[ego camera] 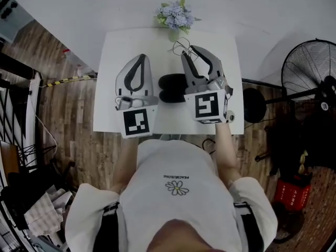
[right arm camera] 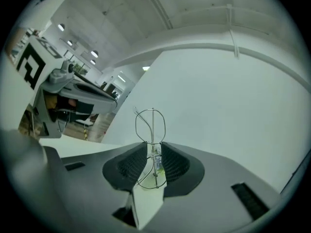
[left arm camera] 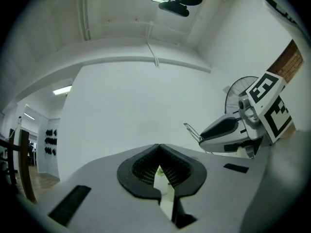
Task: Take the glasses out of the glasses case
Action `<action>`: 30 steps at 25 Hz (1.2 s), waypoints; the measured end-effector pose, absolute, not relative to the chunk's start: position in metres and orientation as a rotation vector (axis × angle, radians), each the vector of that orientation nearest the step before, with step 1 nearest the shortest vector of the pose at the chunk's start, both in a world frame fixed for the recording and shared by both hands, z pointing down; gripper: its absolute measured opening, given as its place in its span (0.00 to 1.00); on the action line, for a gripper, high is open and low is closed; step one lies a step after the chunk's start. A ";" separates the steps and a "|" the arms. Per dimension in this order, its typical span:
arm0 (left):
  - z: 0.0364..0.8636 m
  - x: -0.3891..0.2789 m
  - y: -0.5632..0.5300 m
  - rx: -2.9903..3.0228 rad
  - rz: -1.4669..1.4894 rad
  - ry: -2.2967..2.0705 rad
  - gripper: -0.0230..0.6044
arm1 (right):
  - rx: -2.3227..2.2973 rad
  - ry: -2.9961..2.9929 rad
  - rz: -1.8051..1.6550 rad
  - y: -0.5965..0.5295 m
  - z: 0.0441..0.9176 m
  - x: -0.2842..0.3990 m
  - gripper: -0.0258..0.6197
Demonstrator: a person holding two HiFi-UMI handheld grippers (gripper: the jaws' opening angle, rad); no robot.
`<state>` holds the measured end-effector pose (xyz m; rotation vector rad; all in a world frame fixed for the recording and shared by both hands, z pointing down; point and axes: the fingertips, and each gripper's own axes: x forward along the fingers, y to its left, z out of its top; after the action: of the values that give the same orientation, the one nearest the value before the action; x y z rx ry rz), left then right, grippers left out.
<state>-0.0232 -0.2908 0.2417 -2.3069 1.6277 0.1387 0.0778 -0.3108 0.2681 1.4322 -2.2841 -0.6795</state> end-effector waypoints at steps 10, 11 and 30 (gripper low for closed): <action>0.227 -0.022 -0.284 -2.321 0.159 1.612 0.06 | 1.795 -2.612 -0.374 -0.284 0.232 0.123 0.18; 0.227 -0.021 -0.284 -2.325 0.158 1.612 0.06 | 1.826 -2.614 -0.364 -0.281 0.231 0.128 0.18; 0.223 -0.007 -0.278 -2.365 0.200 1.581 0.06 | 2.054 -2.577 -0.251 -0.252 0.239 0.163 0.18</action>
<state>-0.0067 -0.2785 0.2231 -2.3654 1.5810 0.2003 0.1628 -0.2523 0.2388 2.0538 -2.5771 -0.2507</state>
